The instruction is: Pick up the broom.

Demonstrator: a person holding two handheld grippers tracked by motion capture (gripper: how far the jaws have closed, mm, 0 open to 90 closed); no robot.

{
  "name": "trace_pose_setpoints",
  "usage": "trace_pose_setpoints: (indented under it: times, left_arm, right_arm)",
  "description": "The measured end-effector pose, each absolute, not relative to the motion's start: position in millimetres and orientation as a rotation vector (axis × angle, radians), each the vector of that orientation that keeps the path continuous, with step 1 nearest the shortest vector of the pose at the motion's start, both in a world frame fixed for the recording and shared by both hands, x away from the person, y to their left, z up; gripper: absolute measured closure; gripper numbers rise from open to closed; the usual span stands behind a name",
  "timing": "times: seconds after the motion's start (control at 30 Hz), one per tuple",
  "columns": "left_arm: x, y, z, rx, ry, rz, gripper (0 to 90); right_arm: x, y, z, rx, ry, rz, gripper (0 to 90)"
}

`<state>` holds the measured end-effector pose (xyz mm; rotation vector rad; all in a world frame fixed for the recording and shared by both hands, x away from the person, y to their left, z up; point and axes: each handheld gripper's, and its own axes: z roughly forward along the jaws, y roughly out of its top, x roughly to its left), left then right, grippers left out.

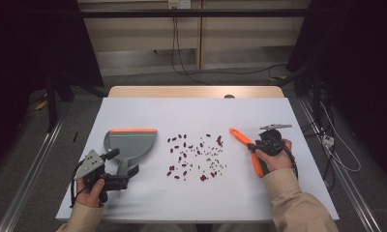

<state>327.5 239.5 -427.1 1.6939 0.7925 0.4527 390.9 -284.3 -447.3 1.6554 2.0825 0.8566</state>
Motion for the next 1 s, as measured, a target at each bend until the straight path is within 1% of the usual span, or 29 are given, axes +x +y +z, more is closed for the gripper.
trace_pose_setpoints:
  times: [0.13, 0.2, 0.27, 0.47, 0.7, 0.8, 1.0]
  left_arm:
    - [328, 240, -427, 1.699, 0.789, 0.454, 2.8]
    - [328, 241, -427, 1.704, 0.787, 0.457, 2.9]
    - [328, 241, -427, 1.706, 0.786, 0.456, 2.8]
    - [328, 241, -427, 1.709, 0.786, 0.457, 2.8]
    - [328, 240, -427, 1.703, 0.787, 0.455, 2.8]
    - [329, 239, -427, 1.705, 0.783, 0.456, 2.8]
    - [330, 240, -427, 1.701, 0.788, 0.456, 2.8]
  right_arm:
    - [393, -281, -447, 1.664, 2.089, 0.82, 60.3]
    - [394, -280, -449, 1.659, 2.1, 0.819, 61.5]
    - [395, -276, -450, 1.659, 2.1, 0.794, 65.3]
    - [398, -275, -450, 1.67, 2.108, 0.771, 67.7]
    - [400, -273, -448, 1.687, 2.106, 0.76, 68.5]
    - [407, -272, -447, 1.71, 2.096, 0.822, 69.6]
    - [412, -271, -446, 1.699, 2.142, 0.806, 69.0]
